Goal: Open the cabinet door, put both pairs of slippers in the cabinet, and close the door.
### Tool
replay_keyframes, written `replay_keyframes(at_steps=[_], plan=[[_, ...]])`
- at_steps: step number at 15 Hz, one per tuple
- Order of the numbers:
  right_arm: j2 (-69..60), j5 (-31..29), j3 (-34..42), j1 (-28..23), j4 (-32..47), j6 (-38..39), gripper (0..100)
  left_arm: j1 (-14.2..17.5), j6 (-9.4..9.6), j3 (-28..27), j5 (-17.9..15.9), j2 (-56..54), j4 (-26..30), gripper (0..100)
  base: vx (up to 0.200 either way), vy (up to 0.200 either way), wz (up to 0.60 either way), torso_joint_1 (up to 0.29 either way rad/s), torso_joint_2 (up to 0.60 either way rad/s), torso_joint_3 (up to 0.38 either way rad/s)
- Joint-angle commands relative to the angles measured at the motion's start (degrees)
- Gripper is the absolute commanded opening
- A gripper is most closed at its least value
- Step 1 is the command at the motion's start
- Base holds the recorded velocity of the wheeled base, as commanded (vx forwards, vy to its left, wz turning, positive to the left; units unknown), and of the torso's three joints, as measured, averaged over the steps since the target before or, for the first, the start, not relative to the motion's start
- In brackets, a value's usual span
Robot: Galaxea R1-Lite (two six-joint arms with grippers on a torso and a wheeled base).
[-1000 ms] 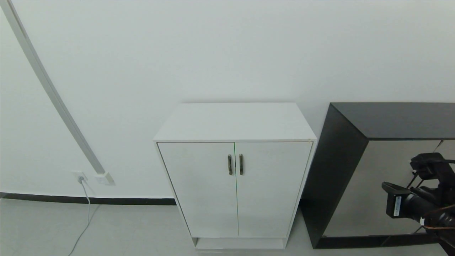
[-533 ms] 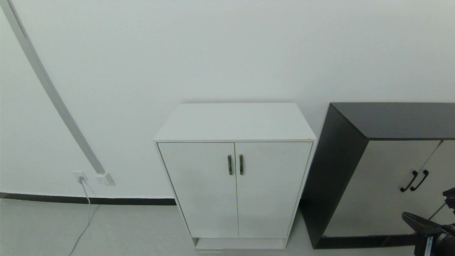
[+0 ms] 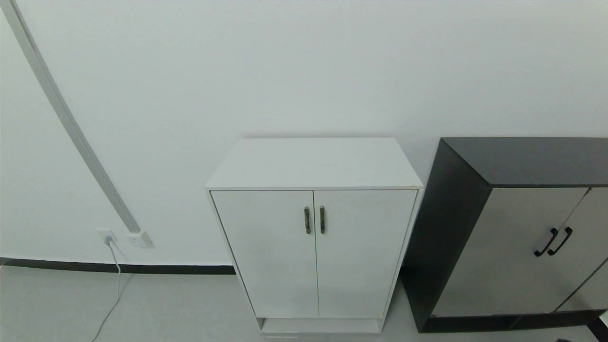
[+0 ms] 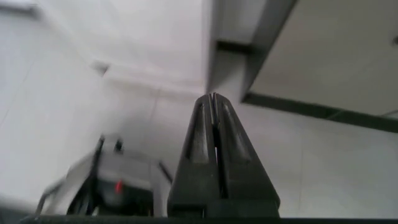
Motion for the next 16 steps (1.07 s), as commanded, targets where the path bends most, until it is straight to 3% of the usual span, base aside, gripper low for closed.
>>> replay_keyframes(at_steps=[1, 7, 9, 13, 16], plan=[[-9.87, 3.91, 0.0, 0.56, 7.52, -2.65, 0, 0.01, -0.01, 0.0, 0.01, 0.04, -0.02, 0, 0.0, 0.0, 0.0, 0.0, 0.0, 0.0], [-18.13, 5.23, 0.0, 1.26, 20.18, -3.53, 0, 0.01, -0.01, 0.0, 0.01, 0.04, -0.02, 0, 0.0, 0.0, 0.0, 0.0, 0.0, 0.0], [-20.68, 4.88, 0.0, 1.53, 20.44, -3.09, 0, 0.01, -0.01, 0.0, 0.01, 0.04, -0.02, 0, 0.0, 0.0, 0.0, 0.0, 0.0, 0.0], [-30.43, 4.79, 0.0, -9.28, 20.53, -2.47, 0, 0.01, -0.01, 0.0, 0.01, 0.04, -0.02, 0, 0.0, 0.0, 0.0, 0.0, 0.0, 0.0], [-37.02, 4.79, 0.0, -13.85, 20.53, -1.94, 0, 0.01, -0.01, 0.0, 0.01, 0.04, -0.02, 0, 0.0, 0.0, 0.0, 0.0, 0.0, 0.0]])
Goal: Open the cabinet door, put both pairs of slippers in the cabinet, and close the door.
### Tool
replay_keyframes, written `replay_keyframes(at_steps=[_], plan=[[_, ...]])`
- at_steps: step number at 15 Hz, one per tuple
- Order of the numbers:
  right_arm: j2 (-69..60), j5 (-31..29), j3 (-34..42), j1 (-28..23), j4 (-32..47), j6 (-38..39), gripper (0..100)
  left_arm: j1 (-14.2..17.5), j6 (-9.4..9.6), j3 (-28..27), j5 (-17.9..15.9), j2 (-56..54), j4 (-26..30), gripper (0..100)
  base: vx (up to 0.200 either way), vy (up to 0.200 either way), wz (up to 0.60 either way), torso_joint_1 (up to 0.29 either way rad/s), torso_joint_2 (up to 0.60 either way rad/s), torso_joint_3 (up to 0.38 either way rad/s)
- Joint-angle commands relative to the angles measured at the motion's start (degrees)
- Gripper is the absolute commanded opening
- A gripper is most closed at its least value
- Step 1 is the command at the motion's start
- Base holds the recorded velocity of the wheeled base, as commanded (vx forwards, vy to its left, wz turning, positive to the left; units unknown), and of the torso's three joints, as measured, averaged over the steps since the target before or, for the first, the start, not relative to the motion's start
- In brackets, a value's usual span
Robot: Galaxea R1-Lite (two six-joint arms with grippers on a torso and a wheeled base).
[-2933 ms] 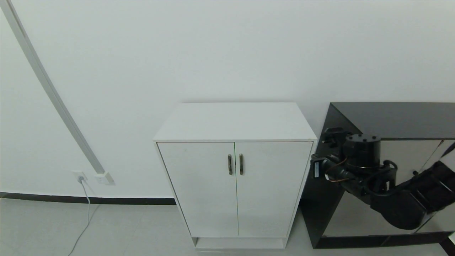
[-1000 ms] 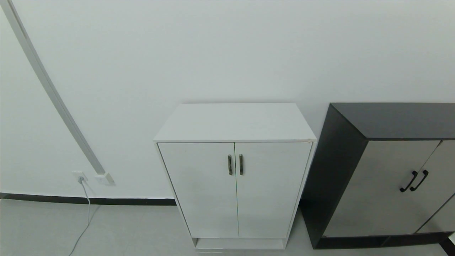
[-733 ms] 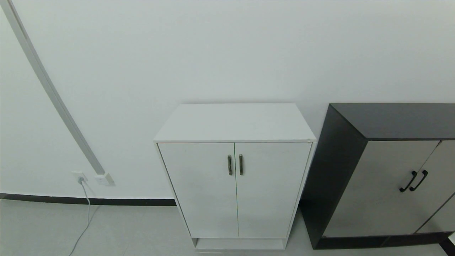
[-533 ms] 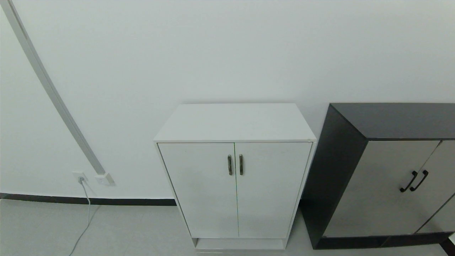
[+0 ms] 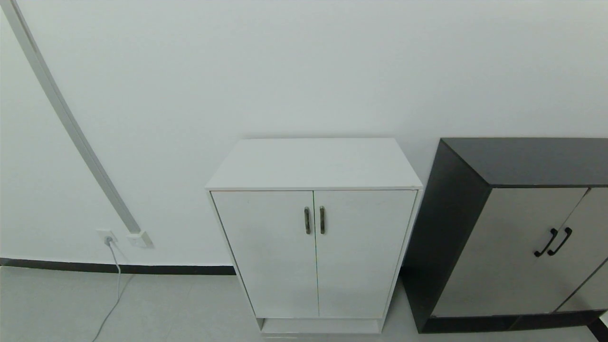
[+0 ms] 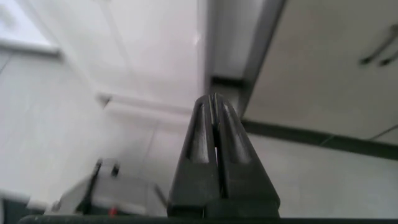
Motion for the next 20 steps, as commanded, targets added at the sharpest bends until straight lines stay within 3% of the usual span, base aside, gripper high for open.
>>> replay_keyframes(at_steps=[1, 6, 9, 11, 20], plan=[[-8.6, -0.01, 0.0, -4.27, 0.02, 0.29, 0, 0.01, -0.01, 0.0, 0.01, 0.04, -0.02, 0, 0.0, 0.0, 0.0, 0.0, 0.0, 0.0], [-15.81, -0.1, 0.0, -4.97, -0.06, 2.23, 0, 0.01, -0.01, 0.0, 0.01, 0.04, -0.02, 0, 0.0, 0.0, 0.0, 0.0, 0.0, 0.0], [-15.81, -1.07, 0.0, -4.89, -0.24, 6.09, 0, 0.01, 0.08, 0.0, 0.01, 0.04, -0.02, 0, 0.0, 0.0, 0.0, 0.0, 0.0, 0.0], [-15.81, -4.93, 0.0, -4.89, -0.68, 6.97, 0, 0.01, 0.08, 0.0, 0.1, 0.04, -0.02, 0, 0.0, 0.0, 0.0, 0.0, 0.0, 0.0], [-15.81, -5.2, 0.0, -4.89, -0.68, 7.15, 0, 0.01, 0.16, 0.0, 0.1, 0.04, -0.02, 0, 0.0, 0.0, 0.0, 0.0, 0.0, 0.0]])
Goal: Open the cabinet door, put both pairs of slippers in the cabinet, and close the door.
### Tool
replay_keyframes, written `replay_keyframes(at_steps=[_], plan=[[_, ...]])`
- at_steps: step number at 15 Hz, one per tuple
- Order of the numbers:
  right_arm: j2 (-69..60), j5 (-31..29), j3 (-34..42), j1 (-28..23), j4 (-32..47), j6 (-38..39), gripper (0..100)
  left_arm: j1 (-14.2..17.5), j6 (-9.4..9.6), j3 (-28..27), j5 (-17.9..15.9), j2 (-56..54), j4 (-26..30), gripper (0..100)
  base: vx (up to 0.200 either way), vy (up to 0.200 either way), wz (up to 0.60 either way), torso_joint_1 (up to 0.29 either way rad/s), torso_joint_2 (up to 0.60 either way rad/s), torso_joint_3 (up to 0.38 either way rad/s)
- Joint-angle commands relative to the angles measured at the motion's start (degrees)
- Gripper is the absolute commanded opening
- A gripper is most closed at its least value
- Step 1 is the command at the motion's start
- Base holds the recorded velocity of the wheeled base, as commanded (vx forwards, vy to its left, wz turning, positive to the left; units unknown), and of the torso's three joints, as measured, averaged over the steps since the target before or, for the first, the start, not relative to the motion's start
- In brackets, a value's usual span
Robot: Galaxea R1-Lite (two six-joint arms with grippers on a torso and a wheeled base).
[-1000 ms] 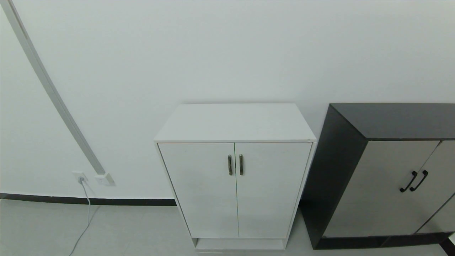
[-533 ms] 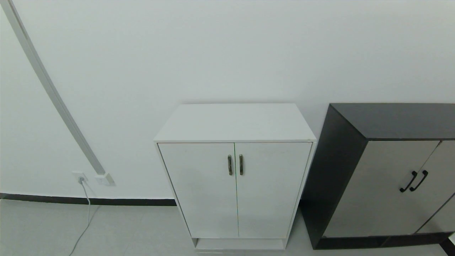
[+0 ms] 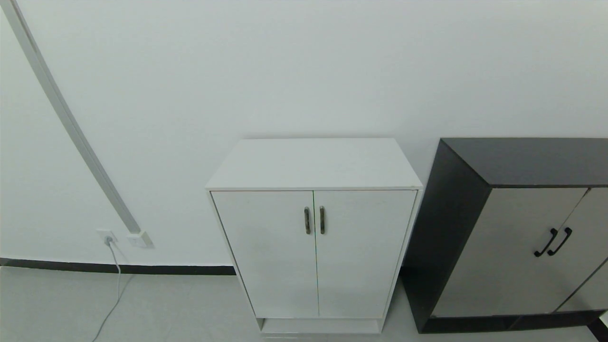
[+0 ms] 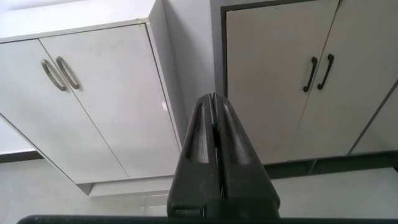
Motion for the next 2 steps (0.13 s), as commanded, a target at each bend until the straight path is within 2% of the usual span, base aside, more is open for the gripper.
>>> replay_keyframes(at_steps=[1, 2], plan=[[0.13, 0.01, 0.0, 0.0, -0.04, -0.01, 0, 0.01, -0.02, 0.0, 0.01, 0.04, -0.02, 0, 0.0, 0.0, 0.0, 0.0, 0.0, 0.0], [0.13, 0.01, 0.0, 0.0, -0.04, -0.01, 0, 0.01, -0.02, 0.0, 0.01, 0.04, -0.02, 0, 0.0, 0.0, 0.0, 0.0, 0.0, 0.0]])
